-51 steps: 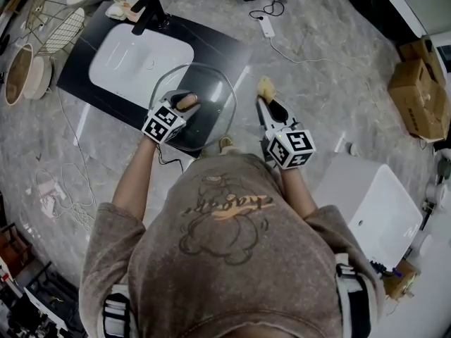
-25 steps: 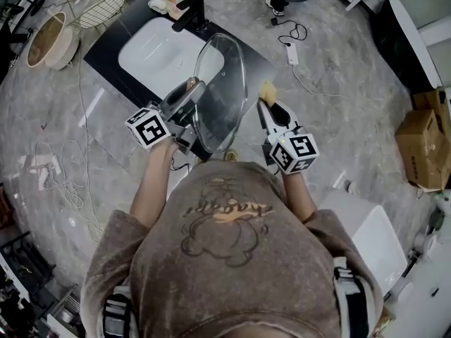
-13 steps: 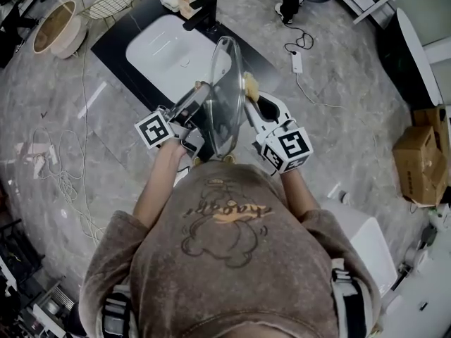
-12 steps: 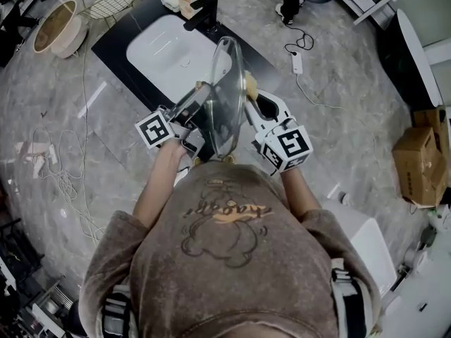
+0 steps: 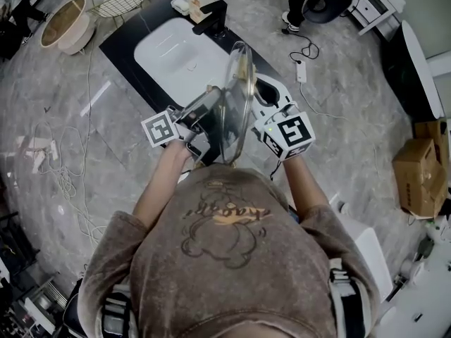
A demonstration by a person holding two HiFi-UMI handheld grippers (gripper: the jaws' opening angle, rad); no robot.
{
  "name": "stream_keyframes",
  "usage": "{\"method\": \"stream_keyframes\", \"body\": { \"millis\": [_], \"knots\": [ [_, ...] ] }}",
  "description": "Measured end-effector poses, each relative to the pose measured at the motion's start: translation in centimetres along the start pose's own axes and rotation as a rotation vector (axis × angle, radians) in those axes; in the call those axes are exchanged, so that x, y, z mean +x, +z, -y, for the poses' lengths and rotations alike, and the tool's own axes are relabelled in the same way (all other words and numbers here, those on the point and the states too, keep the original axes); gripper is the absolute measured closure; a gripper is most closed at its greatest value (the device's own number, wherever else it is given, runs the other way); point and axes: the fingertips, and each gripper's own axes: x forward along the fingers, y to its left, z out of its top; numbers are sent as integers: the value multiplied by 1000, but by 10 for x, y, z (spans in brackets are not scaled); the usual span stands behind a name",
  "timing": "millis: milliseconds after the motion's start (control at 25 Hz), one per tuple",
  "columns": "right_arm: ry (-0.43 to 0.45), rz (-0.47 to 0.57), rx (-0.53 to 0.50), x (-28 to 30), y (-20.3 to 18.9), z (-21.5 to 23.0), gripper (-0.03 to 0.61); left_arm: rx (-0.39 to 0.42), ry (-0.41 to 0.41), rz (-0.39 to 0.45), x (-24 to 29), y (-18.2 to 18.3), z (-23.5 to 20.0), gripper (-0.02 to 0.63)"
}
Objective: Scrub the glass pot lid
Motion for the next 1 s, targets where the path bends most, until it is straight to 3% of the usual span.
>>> {"method": "stream_keyframes", "body": {
  "millis": [560, 1000],
  "knots": [
    [-36, -30, 15, 29, -17, 20, 528, -85, -101, -28, 10, -8, 20, 433],
    [-23, -155, 55, 42, -65, 27, 528, -126, -134, -4, 9, -4, 26, 434]
  ]
}}
